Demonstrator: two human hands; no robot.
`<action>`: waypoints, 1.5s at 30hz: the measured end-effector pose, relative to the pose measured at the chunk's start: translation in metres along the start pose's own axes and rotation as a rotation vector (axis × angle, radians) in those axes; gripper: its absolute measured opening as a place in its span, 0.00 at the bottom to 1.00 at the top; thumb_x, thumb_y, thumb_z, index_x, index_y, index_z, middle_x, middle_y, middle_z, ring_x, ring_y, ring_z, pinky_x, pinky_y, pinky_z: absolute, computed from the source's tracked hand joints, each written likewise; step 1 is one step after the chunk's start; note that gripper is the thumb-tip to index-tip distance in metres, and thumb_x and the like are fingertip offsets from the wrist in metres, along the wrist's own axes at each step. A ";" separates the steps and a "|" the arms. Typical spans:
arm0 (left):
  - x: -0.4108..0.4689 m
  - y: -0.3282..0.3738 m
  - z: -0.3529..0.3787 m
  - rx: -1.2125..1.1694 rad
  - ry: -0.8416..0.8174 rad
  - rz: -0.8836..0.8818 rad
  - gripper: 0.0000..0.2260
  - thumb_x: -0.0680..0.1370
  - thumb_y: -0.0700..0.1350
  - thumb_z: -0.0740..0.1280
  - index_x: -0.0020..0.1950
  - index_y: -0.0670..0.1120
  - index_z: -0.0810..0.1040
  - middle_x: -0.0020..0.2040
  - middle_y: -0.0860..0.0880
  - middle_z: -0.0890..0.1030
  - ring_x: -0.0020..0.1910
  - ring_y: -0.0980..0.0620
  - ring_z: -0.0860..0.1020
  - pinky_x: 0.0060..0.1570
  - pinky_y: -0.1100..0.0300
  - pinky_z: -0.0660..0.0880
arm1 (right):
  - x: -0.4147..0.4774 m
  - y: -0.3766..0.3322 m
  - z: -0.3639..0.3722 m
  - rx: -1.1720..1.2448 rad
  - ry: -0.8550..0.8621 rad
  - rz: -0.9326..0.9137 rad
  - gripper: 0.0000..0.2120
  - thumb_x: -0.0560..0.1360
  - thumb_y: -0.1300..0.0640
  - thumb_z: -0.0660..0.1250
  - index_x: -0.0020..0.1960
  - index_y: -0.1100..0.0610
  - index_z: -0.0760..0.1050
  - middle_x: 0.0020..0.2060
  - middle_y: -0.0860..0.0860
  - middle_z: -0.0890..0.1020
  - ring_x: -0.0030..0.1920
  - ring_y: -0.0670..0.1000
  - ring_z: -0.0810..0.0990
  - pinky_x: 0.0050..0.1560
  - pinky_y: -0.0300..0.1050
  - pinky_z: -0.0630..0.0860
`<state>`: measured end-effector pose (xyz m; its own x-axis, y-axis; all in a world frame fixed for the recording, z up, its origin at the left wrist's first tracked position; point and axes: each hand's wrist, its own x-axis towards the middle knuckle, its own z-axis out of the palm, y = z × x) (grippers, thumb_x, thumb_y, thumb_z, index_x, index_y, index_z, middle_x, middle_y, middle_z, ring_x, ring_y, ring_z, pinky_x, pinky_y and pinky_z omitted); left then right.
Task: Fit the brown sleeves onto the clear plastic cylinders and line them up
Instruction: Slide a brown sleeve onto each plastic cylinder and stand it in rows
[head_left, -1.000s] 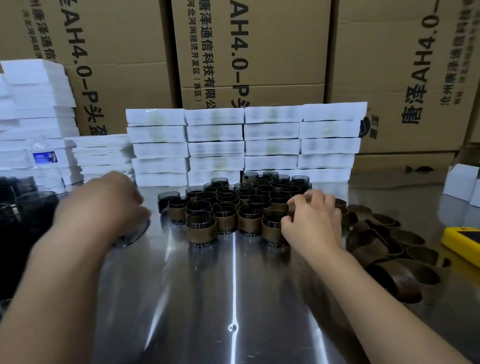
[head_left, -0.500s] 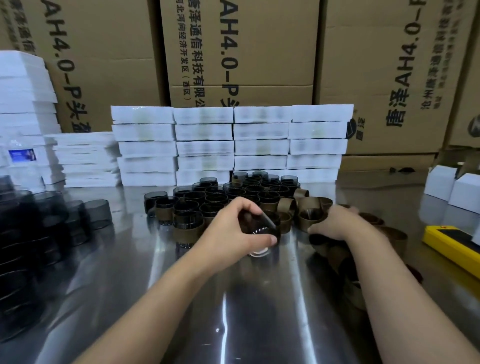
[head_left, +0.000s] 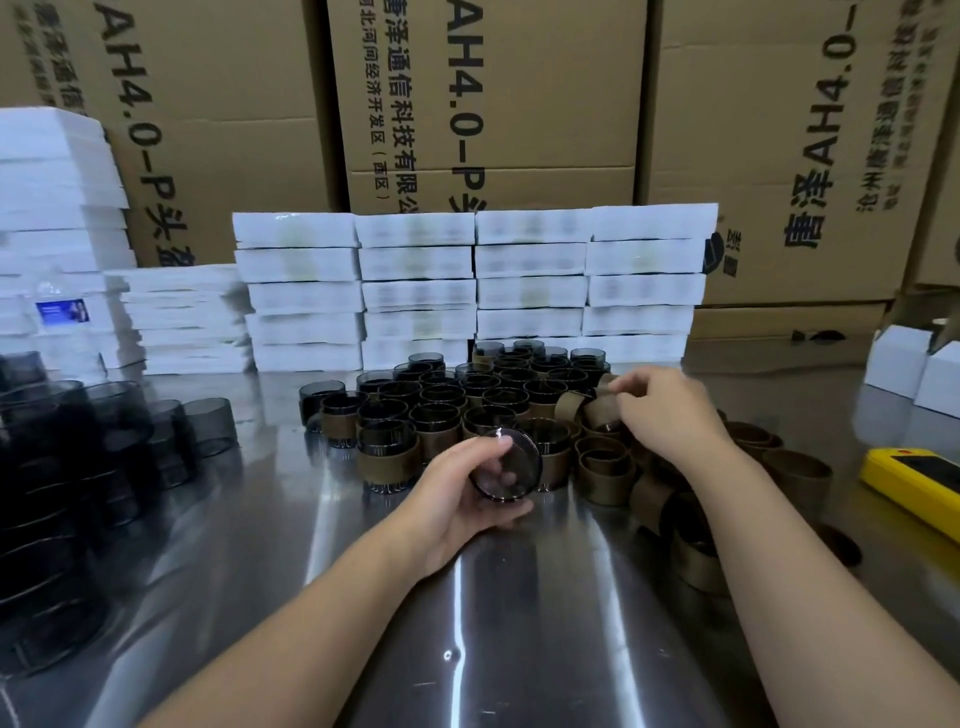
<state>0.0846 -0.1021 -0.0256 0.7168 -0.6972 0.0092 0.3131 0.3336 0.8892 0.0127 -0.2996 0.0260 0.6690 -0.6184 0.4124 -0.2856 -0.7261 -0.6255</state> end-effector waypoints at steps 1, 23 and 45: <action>0.000 0.000 0.000 -0.043 0.003 -0.003 0.09 0.64 0.45 0.73 0.42 0.43 0.83 0.42 0.43 0.77 0.43 0.47 0.78 0.41 0.48 0.81 | -0.005 -0.005 -0.002 -0.064 -0.038 -0.011 0.07 0.74 0.57 0.62 0.46 0.49 0.79 0.44 0.49 0.80 0.37 0.45 0.75 0.33 0.39 0.68; -0.008 0.011 -0.014 -0.183 0.078 -0.012 0.22 0.70 0.56 0.68 0.57 0.43 0.77 0.51 0.37 0.83 0.41 0.37 0.84 0.26 0.56 0.80 | -0.048 -0.035 0.036 0.212 0.150 -0.278 0.08 0.78 0.50 0.58 0.43 0.53 0.67 0.38 0.46 0.72 0.47 0.52 0.71 0.42 0.44 0.62; -0.001 0.008 -0.018 -0.153 0.112 -0.034 0.26 0.77 0.57 0.64 0.66 0.39 0.72 0.56 0.36 0.81 0.48 0.33 0.82 0.41 0.49 0.82 | -0.055 -0.028 0.053 0.129 0.185 -0.512 0.05 0.73 0.56 0.71 0.48 0.55 0.83 0.44 0.47 0.82 0.43 0.48 0.79 0.43 0.37 0.71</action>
<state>0.0976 -0.0868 -0.0266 0.7663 -0.6378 -0.0777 0.4233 0.4101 0.8079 0.0207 -0.2295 -0.0143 0.5656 -0.2477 0.7866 0.1379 -0.9120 -0.3864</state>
